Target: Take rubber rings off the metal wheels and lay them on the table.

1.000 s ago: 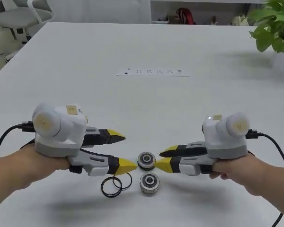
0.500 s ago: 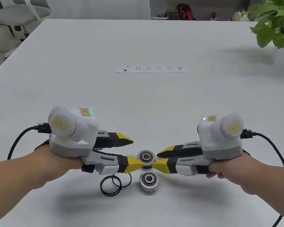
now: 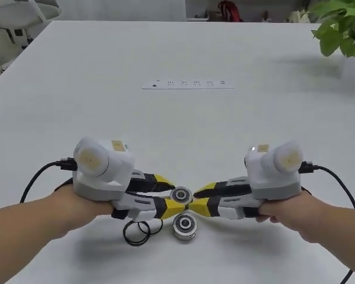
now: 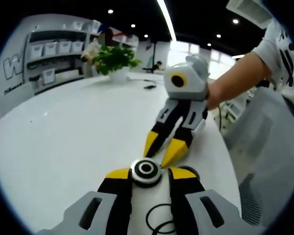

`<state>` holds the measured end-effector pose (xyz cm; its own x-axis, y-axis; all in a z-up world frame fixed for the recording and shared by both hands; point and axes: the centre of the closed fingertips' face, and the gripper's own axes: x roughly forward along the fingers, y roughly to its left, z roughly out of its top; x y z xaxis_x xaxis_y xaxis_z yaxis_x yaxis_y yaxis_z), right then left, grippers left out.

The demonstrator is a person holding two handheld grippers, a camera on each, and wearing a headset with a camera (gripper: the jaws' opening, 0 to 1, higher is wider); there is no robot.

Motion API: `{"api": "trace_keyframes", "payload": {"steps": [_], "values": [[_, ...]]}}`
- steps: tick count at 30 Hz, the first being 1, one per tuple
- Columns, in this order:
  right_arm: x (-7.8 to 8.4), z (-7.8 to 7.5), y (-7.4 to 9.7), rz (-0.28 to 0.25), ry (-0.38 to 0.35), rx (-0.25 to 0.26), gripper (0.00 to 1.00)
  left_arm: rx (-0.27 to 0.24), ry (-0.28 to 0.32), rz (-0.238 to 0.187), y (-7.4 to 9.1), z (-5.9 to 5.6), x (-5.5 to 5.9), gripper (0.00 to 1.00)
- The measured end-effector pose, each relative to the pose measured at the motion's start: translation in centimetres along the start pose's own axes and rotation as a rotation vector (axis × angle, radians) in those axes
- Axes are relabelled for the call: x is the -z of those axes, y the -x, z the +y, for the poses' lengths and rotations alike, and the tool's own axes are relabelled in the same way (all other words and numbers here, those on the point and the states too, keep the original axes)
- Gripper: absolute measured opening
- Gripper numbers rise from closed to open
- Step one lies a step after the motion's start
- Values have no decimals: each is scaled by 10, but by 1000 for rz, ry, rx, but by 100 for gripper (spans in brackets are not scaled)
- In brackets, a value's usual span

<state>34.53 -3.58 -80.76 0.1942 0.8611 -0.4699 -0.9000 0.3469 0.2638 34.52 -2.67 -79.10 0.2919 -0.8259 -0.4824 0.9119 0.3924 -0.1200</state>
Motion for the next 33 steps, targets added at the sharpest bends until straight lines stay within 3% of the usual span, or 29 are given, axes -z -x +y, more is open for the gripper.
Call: {"api": "trace_keyframes", "payload": {"steps": [4,7,14,26,29,31,33], "values": [[0,0,0,0,2,-1,17,-13,-10,2,0,2,0,27],[0,-1,0,0,3,-1,16,-35,-90,24,0,5,1,23],[0,0,-1,2,9,0,16,-28,-144,39,-3,-1,0,17],[1,4,-3,5,17,-7,14,-47,-12,-26,-1,3,-1,13],[2,4,-3,10,20,-4,13,-50,-10,-31,-2,2,-1,13],[4,2,-1,27,8,10,2,-51,-14,-32,-2,1,-1,13],[4,1,0,15,-8,16,2,-61,-22,-36,-2,0,0,13]]}}
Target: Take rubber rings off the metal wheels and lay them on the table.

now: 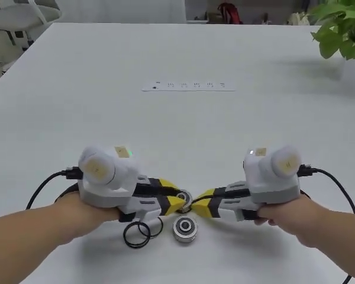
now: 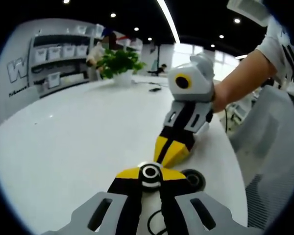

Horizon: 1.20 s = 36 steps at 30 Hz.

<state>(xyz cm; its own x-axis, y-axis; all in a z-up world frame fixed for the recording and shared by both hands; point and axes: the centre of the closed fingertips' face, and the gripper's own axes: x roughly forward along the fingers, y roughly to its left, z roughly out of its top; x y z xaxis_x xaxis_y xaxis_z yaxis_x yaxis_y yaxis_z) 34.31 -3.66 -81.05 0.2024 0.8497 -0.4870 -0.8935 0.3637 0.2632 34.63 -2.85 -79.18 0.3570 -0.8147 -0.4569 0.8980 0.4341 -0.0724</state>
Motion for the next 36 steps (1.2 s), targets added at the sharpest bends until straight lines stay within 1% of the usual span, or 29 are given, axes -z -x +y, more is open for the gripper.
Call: {"api": "trace_keyframes", "payload": {"steps": [2,7,8,14,15,16,18,20,22,27,32,36], "values": [[0,0,0,-5,-19,7,2,-13,-9,-2,-1,0,0,13],[-1,-3,0,-10,-68,25,0,-13,-8,4,-1,2,0,13],[-3,-4,1,-22,-93,24,0,-15,-10,8,-1,2,0,13],[-5,-11,6,-51,-167,33,0,-16,-14,21,-1,0,1,13],[-8,-11,8,-73,-179,31,0,-15,-15,23,-1,-1,1,13],[-9,-13,9,-75,-191,33,0,-16,-17,24,-1,-1,1,12],[-11,-13,10,-83,-193,33,0,-16,-20,27,-1,-1,1,12],[-16,-12,10,-109,-227,22,0,-18,-29,31,-2,-1,1,12],[-15,-11,9,-105,-227,21,0,-20,-37,35,-2,-1,1,12],[-16,-8,9,-112,-271,4,0,-23,-59,46,-3,-1,1,12],[-18,-5,9,-106,-270,-8,0,-25,-76,65,-4,-1,1,11],[-19,-1,8,-102,-265,-23,0,-21,-83,71,-4,-1,1,11]]}}
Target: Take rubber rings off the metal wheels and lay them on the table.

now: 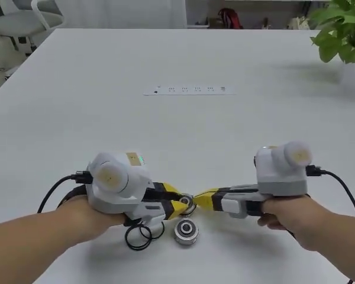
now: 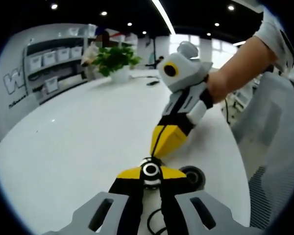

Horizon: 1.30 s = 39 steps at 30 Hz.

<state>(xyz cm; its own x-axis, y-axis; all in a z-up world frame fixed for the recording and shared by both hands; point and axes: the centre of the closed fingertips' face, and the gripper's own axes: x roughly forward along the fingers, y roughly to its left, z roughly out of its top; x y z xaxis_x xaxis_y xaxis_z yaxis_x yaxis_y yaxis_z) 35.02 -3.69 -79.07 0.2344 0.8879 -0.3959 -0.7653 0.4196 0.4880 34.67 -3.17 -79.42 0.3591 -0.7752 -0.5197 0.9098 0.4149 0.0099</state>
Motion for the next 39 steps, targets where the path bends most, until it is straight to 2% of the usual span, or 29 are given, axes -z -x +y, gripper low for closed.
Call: {"api": "trace_keyframes", "payload": {"steps": [9,11,13,14,15,16,17,26,30,33,39], "values": [[2,7,1,-1,3,-31,0,5,-5,-3,-1,-2,-1,12],[0,12,0,-5,5,-48,0,6,-6,-4,-1,-2,-1,12],[-8,24,-3,-48,-17,-99,0,6,-6,-3,-1,-2,-1,12],[-8,30,-6,-27,-4,-108,0,5,-6,-3,-1,-2,-1,12],[-4,28,-8,-1,71,-97,0,5,-5,-4,-1,-2,-1,12],[-8,27,-6,-23,36,-97,0,5,0,-7,-1,-2,-2,12],[-7,24,-3,-22,29,-93,0,6,-1,-6,-1,-2,-2,12],[-2,8,2,-15,16,-21,0,11,19,-15,-1,-2,-3,13],[-3,9,3,-20,9,-20,0,34,35,-14,1,-5,-4,15],[-3,10,2,-22,4,-24,0,58,9,-1,6,-9,-1,19],[-4,13,2,-25,-1,-34,0,70,0,-23,21,-9,-6,24]]}}
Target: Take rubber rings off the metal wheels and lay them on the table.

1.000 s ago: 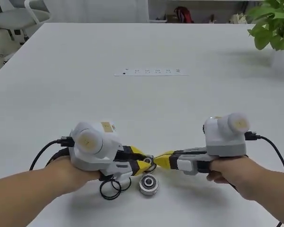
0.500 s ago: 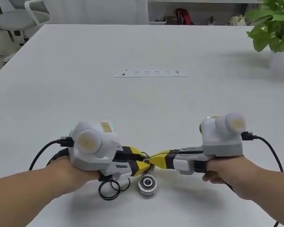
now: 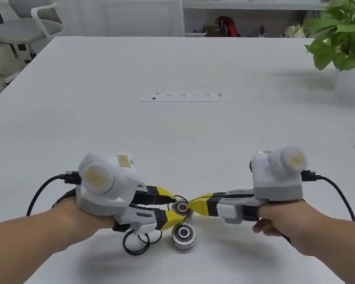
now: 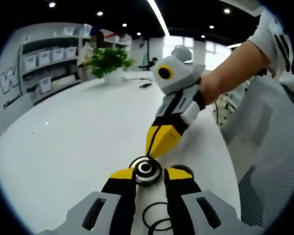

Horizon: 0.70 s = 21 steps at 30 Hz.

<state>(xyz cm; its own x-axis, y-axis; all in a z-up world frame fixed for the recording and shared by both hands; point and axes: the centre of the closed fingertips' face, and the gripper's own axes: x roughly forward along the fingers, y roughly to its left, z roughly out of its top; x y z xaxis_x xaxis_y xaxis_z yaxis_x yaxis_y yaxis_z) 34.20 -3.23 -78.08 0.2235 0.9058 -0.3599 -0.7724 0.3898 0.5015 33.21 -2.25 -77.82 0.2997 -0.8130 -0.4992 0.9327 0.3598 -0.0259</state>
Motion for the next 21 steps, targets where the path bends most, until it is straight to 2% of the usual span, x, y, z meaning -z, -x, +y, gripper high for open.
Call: {"api": "trace_keyframes", "payload": {"steps": [8,15,18,21], "values": [[-5,6,0,-12,-9,-21,0,-17,24,-52,25,4,-10,37],[-10,13,-1,-26,-21,-40,0,-22,17,-58,42,-2,-10,46],[-11,18,-2,-27,-32,-52,0,-18,25,-73,50,-6,-12,51],[-11,22,-5,-28,-47,-68,0,-31,28,-80,59,-6,-10,53]]}}
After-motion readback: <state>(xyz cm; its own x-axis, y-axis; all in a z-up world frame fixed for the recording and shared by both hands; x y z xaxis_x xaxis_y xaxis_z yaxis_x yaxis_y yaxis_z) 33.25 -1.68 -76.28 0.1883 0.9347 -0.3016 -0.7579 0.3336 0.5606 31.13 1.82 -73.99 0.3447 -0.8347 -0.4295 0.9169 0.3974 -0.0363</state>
